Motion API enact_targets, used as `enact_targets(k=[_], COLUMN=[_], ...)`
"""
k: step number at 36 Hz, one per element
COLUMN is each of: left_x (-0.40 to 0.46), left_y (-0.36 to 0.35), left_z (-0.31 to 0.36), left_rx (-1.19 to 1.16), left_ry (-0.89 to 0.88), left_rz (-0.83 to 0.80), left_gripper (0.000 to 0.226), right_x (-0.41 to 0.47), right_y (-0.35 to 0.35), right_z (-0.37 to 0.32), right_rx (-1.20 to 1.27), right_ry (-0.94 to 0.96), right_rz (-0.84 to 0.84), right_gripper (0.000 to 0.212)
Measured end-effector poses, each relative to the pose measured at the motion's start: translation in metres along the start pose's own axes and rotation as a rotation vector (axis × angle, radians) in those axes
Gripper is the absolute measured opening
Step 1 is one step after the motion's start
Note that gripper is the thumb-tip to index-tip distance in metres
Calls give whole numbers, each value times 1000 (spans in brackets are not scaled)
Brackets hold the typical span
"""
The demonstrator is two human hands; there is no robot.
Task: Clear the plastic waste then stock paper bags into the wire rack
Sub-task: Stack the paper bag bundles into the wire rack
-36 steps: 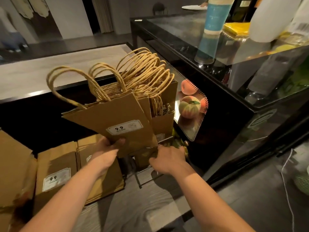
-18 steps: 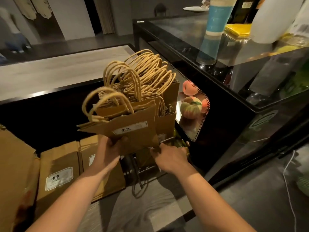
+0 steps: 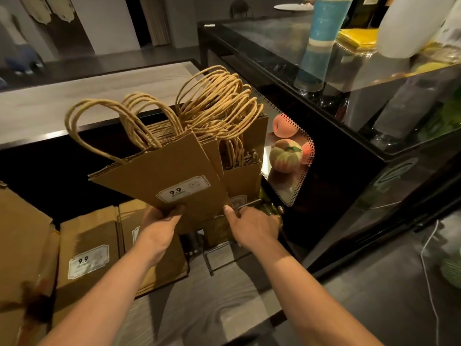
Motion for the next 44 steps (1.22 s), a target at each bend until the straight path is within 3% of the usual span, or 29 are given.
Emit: enact_targets(k=[7, 16, 28, 31, 38, 41, 44], left_x=[-4, -15, -25, -28, -33, -26, -20], left_y=[-18, -28, -35, -36, -49, -45, -40], left_z=[-9, -14, -3, -4, -6, -14, -17], left_rx=[-8, 214, 12, 3, 55, 139, 73], left_ry=[78, 159, 26, 51, 93, 151, 196], left_rz=[-128, -301, -160, -129, -200, -218, -209], left_gripper=[26, 54, 28, 43, 31, 37, 43], right_x=[2, -1, -4, -10, -11, -11, -15], right_y=[-1, 2, 2, 2, 6, 5, 10], right_z=[3, 8, 19, 24, 34, 38, 40], right_rx=[59, 98, 288, 363, 216, 383, 576], right_ry=[-19, 14, 49, 34, 42, 15, 17], right_rz=[-14, -3, -3, 10, 1, -43, 53], right_gripper=[56, 57, 39, 38, 48, 50, 38])
Point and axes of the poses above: each hand's wrist, its own x-axis towards the middle knuckle, its own y-axis out of the back of the hand, z = x × y, the point moved 4 cm from there along x, towards the middle knuckle, and after that the axes turned 1 degree about -z, right-handed, at the moved point
